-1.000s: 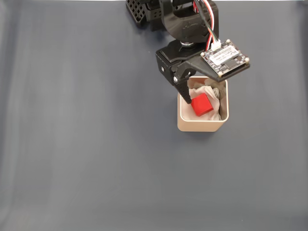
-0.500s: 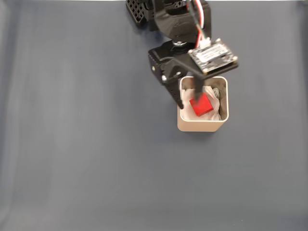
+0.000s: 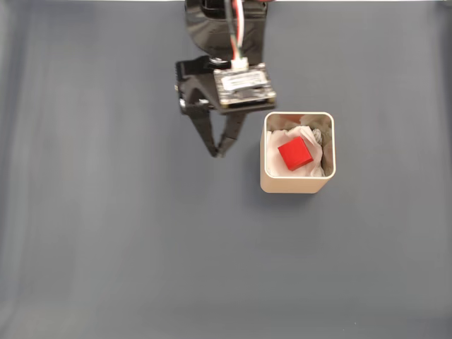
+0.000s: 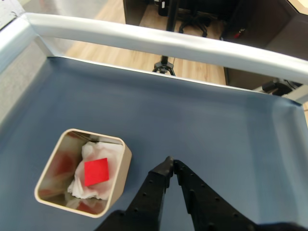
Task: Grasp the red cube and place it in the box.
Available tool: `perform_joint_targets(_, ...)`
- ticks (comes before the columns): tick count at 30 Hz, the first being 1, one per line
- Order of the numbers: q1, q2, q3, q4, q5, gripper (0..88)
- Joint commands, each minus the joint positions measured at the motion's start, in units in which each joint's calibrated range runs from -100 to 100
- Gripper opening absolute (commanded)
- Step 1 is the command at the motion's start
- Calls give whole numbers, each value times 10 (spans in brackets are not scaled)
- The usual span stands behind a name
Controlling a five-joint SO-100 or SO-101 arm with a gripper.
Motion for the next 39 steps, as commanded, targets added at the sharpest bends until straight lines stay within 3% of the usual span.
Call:
perform_joint_targets(1,25,-45,27,-9,-9,2)
perform_joint_targets(22,59,-373,351,50,-10,2)
perform_joint_targets(39,31,-464,473,72,-16,2)
